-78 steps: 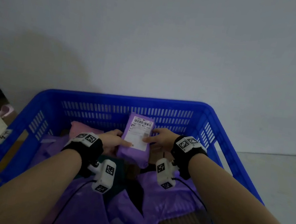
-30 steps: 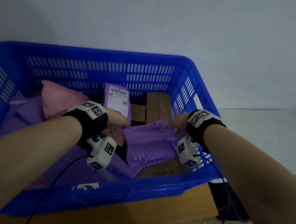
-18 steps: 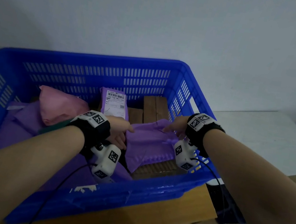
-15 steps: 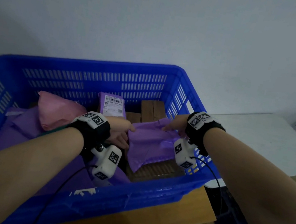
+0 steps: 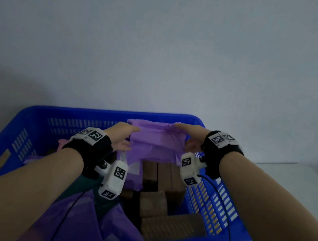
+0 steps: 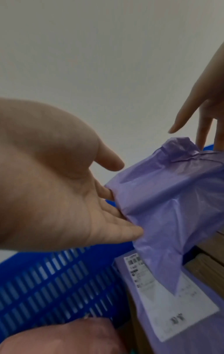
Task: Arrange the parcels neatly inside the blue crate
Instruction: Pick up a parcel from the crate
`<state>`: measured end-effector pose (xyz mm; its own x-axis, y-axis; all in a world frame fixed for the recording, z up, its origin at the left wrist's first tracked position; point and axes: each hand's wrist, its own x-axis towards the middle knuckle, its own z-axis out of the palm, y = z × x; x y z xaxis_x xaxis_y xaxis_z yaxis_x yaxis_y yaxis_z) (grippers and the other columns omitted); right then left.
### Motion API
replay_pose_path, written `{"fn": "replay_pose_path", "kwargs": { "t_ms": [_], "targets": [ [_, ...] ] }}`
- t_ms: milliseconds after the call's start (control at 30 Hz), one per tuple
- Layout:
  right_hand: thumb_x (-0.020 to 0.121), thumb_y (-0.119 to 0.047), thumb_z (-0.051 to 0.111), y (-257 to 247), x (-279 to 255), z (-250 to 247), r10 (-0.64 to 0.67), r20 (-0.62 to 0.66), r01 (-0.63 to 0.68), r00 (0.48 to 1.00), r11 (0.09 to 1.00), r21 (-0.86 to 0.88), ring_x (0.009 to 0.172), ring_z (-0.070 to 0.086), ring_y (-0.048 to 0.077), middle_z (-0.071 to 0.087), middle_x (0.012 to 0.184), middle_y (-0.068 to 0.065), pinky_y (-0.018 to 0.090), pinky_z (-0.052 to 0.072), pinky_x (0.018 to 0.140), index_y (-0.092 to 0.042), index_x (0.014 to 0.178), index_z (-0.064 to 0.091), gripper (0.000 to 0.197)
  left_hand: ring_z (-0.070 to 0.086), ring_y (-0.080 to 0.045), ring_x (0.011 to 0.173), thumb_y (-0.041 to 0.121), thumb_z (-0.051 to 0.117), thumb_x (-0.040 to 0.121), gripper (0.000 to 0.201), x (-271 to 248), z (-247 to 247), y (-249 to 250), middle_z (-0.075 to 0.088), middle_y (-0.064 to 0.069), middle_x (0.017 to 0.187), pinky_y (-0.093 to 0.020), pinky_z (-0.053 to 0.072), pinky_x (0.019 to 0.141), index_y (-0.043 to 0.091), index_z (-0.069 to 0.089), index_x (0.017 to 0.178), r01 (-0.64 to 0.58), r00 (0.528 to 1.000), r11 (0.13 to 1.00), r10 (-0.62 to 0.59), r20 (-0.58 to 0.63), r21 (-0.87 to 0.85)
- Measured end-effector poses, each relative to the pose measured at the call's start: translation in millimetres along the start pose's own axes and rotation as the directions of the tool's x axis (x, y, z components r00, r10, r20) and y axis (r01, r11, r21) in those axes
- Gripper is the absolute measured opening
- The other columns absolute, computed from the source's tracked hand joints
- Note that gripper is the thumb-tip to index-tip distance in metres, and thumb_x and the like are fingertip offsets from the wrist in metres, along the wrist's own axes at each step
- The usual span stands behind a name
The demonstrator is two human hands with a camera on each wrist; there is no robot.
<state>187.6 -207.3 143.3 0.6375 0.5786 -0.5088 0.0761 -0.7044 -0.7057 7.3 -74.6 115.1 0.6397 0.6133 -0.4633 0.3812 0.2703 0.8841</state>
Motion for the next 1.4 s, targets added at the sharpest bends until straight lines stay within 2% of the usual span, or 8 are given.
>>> {"fn": "replay_pose_path", "kwargs": {
  "t_ms": [133,333,600,867,967,1100,1267,1400],
  "targets": [
    [0.068,-0.073,0.055,-8.4,17.1,13.9,-0.007,0.111,-0.020,0.994,0.971,0.238,0.091,0.063,0.035,0.058,0.104,0.018,0.043,0.047,0.093,-0.010,0.126,0.048,0.086,0.049,-0.034,0.122,0.033,0.050,0.095,0.041,0.1,-23.1,3.8,0.052,-0.012,0.132,-0.043,0.041,0.102,0.014,0.048,0.131,-0.063,0.997,0.992,0.058,-0.049,-0.112],
    [0.088,-0.057,0.050,-11.4,29.5,26.1,-0.091,0.126,0.013,0.988,0.858,0.513,0.086,0.062,0.024,0.058,0.129,0.017,0.033,0.049,0.064,-0.006,0.135,0.046,0.070,0.055,-0.027,0.101,0.024,0.045,0.096,0.013,-0.7,-37.7,-0.7,0.057,-0.009,0.111,-0.039,0.044,0.094,0.015,0.052,0.104,-0.150,0.981,0.973,0.123,-0.153,-0.177],
    [0.082,-0.007,0.064,-4.5,36.5,28.1,-0.133,-0.007,0.124,0.991,0.901,0.417,0.079,0.056,0.021,0.058,0.082,0.006,0.034,0.048,0.071,-0.007,0.081,0.063,0.002,0.058,-0.030,0.100,0.028,0.044,0.099,0.033,4.6,-41.8,-4.7,0.060,-0.013,0.108,-0.040,0.047,0.093,0.003,0.057,0.115,-0.228,0.955,0.927,0.153,-0.255,-0.299],
    [0.073,0.018,0.064,2.2,31.7,27.7,-0.308,-0.026,0.282,0.951,0.832,0.477,0.089,0.060,0.024,0.066,0.093,0.012,0.026,0.049,0.071,-0.001,0.098,0.066,0.032,0.059,-0.020,0.079,0.000,0.054,0.090,0.010,2.5,-50.2,1.5,0.062,-0.011,0.087,-0.028,0.049,0.075,0.004,0.061,0.083,-0.242,0.957,0.886,0.150,-0.250,-0.396],
    [0.074,-0.002,0.075,5.0,30.9,26.3,-0.318,0.004,0.275,0.948,0.828,0.488,0.092,0.062,0.020,0.069,0.100,0.010,0.031,0.047,0.082,-0.001,0.110,0.064,0.038,0.060,-0.018,0.081,-0.015,0.048,0.086,0.023,-0.9,-49.7,3.8,0.064,-0.010,0.088,-0.023,0.053,0.066,0.001,0.062,0.095,-0.234,0.963,0.918,0.173,-0.208,-0.321],
    [0.080,-0.015,0.073,7.2,28.6,31.7,-0.291,-0.045,0.263,0.956,0.778,0.571,0.072,0.059,0.019,0.065,0.087,0.011,0.030,0.046,0.068,-0.002,0.099,0.065,0.024,0.062,-0.019,0.090,-0.026,0.040,0.081,0.046,-4.7,-44.1,1.7,0.066,-0.007,0.096,-0.018,0.056,0.060,0.000,0.060,0.114,-0.242,0.968,0.945,0.219,-0.123,-0.222],
    [0.080,-0.011,0.073,12.5,38.4,38.3,-0.257,-0.181,0.314,0.949,0.753,0.577,0.076,0.062,0.027,0.063,0.095,0.024,0.033,0.054,0.068,-0.007,0.066,0.056,0.022,0.062,-0.021,0.088,0.001,0.055,0.090,0.011,-5.1,-41.5,-0.7,0.065,-0.011,0.100,-0.029,0.050,0.078,0.007,0.061,0.096,-0.217,0.969,0.919,0.162,-0.187,-0.328],
    [0.075,-0.001,0.075,11.6,36.7,37.4,-0.263,-0.112,0.279,0.958,0.772,0.571,0.080,0.067,0.028,0.064,0.108,0.024,0.033,0.060,0.069,0.004,0.095,0.062,0.025,0.061,-0.028,0.108,0.000,0.064,0.085,0.053,2.2,-45.0,-5.9,0.060,-0.018,0.125,-0.035,0.049,0.089,0.000,0.045,0.134,-0.241,0.955,0.925,0.172,-0.242,-0.294]
  ]
}}
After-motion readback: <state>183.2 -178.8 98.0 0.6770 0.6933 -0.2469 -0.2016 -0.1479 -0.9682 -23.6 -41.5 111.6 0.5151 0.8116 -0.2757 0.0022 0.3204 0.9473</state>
